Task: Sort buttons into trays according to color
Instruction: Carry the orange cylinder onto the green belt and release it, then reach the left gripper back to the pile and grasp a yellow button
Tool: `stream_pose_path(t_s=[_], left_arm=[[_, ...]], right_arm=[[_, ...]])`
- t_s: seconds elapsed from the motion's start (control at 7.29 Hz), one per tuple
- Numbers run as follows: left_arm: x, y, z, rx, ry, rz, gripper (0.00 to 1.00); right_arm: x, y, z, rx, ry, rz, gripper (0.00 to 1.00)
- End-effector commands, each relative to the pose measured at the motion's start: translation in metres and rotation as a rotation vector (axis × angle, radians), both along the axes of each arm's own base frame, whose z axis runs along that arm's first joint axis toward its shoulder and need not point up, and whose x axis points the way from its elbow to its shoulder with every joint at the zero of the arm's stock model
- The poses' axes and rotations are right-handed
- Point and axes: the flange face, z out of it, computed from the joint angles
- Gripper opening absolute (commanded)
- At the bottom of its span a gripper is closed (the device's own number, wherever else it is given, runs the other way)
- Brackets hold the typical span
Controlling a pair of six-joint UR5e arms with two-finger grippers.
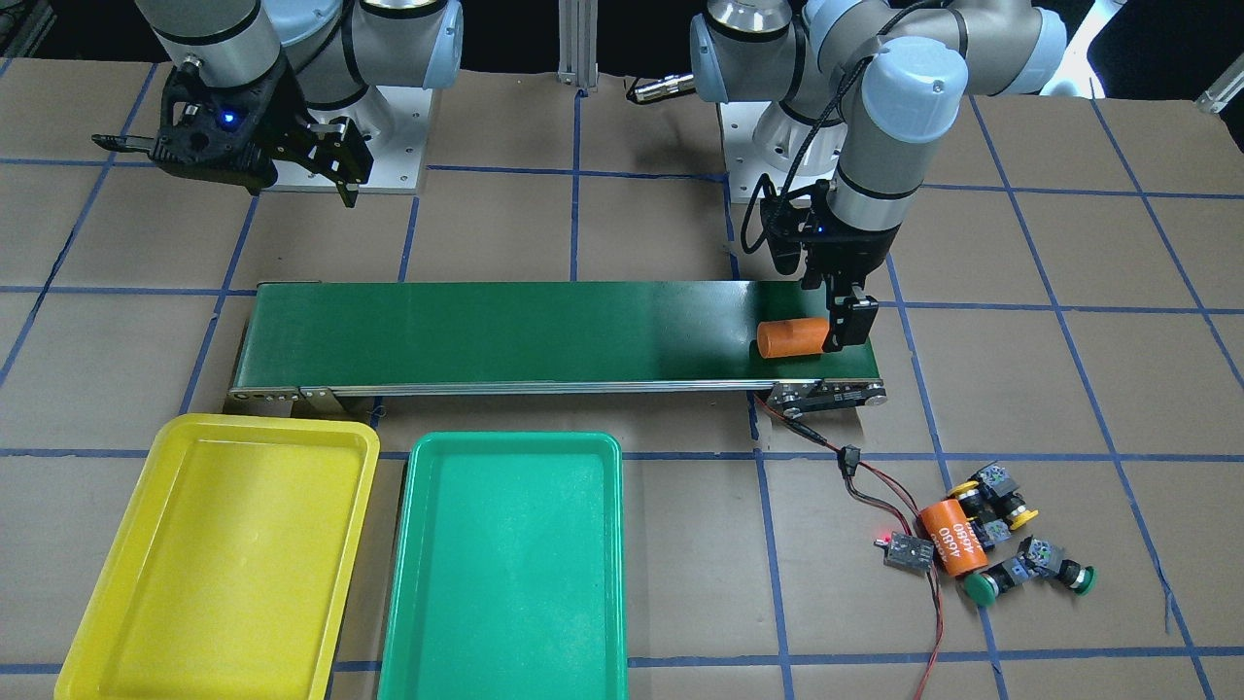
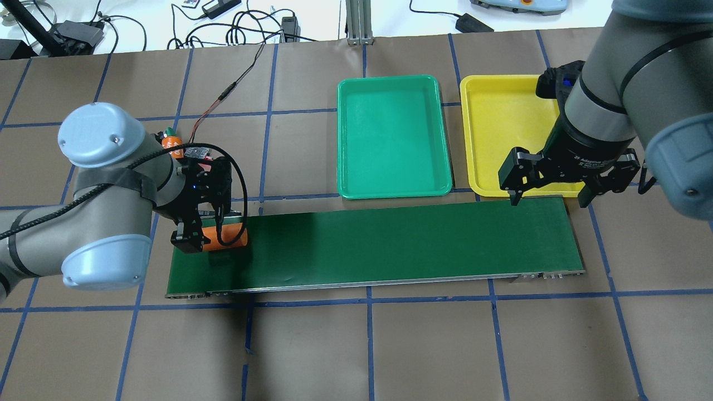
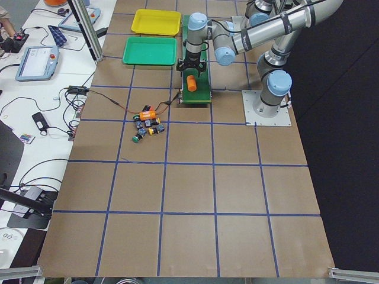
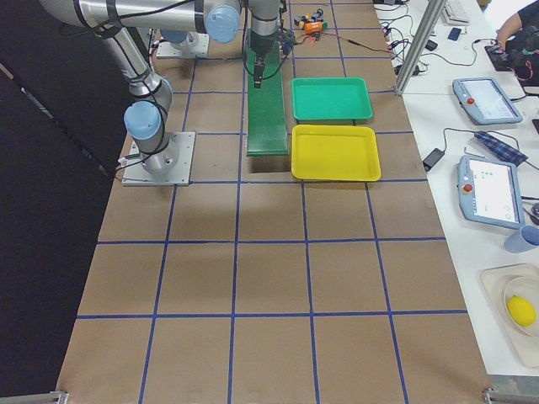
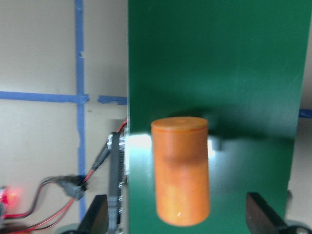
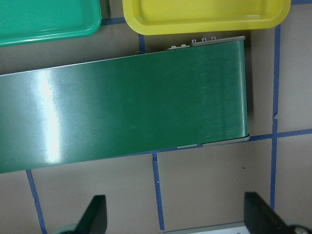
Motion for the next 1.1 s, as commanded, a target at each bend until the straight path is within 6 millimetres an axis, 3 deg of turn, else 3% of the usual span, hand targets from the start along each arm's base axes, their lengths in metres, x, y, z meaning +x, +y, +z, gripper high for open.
stream_pose_path(t_s=[0.0, 0.14, 0.27, 0.41, 0.55, 0.69, 0.96], left_arm=[[0.064, -0.064, 0.051, -0.043, 0.039, 0.309, 1.0], [0.081, -0.101, 0.063, -0.069, 0.049, 0.404, 1.0], [0.094, -0.144, 0.059, -0.077, 0.044, 0.487, 1.0], [0.12, -0.169, 0.035, -0.047, 0.053, 0.649, 1.0], [0.172, -0.178, 0.004, 0.002, 0.055, 0.721, 1.0], [0.2, -0.188, -0.032, 0.052, 0.054, 0.677, 1.0], [0.241, -0.189, -0.072, 0.12, 0.052, 0.471, 1.0]], right_arm=[[0.0, 0.0, 0.0, -0.002, 0.0, -0.001, 1.0], [0.0, 0.0, 0.0, -0.002, 0.0, -0.002, 1.0], [0.0, 0.0, -0.001, 0.002, 0.0, -0.004, 1.0], [0.0, 0.001, -0.001, 0.007, 0.003, -0.014, 1.0], [0.0, 0.001, -0.001, 0.01, 0.003, -0.013, 1.0], [0.0, 0.001, -0.001, 0.008, 0.003, -0.013, 1.0], [0.0, 0.002, -0.002, 0.013, 0.002, -0.004, 1.0]])
